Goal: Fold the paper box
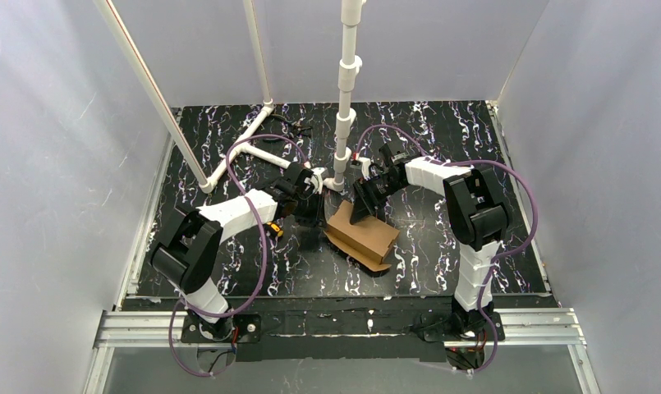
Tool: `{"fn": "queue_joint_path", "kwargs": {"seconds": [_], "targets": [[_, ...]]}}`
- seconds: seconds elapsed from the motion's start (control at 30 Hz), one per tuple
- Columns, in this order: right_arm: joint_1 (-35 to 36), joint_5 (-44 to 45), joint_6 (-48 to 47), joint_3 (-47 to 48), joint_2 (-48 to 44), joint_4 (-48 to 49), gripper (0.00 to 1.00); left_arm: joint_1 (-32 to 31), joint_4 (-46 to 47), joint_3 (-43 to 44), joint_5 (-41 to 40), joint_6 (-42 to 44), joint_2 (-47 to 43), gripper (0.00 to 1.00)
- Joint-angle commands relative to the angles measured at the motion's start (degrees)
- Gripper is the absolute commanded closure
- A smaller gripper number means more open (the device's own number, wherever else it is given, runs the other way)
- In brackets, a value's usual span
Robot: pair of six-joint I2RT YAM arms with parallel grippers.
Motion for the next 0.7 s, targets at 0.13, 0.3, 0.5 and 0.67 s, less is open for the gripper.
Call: {"fn": "queue_joint_path", "kwargs": {"seconds": [0.13, 0.3, 0.5, 0.67], "targets": [[2.0, 6.6, -3.4, -1.0, 1.4, -1.3, 0.27, 0.0, 5.3, 0.9, -0.6, -5.1, -1.8, 1.0], [1.9, 7.1, -3.5, -0.6, 0.5, -1.4, 0.24, 0.1, 4.9, -1.0, -1.3, -6.1, -4.9, 0.96], [1.6, 7.0, -3.4, -0.4, 0.3, -1.5, 0.21, 0.2, 5.1, -3.8, -2.5, -7.3, -9.3, 0.83], [1.4, 6.5, -3.4, -0.1, 0.0, -1.6, 0.18, 0.3, 4.5, -5.8, -4.1, -7.8, -13.2, 0.78]]}}
